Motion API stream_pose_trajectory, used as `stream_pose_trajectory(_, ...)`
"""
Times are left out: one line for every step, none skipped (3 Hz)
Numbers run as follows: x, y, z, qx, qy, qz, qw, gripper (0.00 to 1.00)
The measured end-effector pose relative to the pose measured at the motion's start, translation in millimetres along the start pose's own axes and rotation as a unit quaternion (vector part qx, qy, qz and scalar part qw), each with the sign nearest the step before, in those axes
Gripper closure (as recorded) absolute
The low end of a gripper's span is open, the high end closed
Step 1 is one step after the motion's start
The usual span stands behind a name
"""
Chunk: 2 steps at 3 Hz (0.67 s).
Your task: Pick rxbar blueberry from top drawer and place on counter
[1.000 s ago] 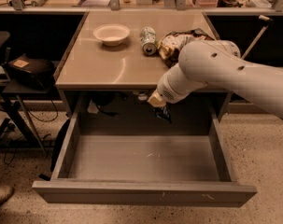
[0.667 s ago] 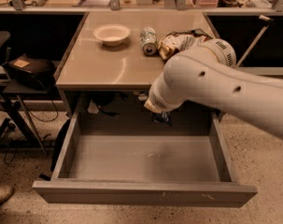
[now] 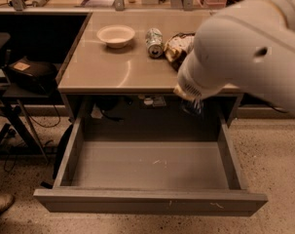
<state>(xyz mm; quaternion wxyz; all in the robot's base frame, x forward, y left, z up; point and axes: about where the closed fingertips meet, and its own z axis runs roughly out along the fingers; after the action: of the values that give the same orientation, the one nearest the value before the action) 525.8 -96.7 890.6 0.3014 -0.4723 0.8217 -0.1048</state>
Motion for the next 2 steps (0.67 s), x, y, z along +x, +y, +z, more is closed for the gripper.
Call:
stream_pose_trajectory(-37,-38,37,-0.029,0.022,-0.042,0.9984,1.00)
stream_pose_trajectory(-71,-42,106,-0.097,0.071,-0.081,0.9894,1.00)
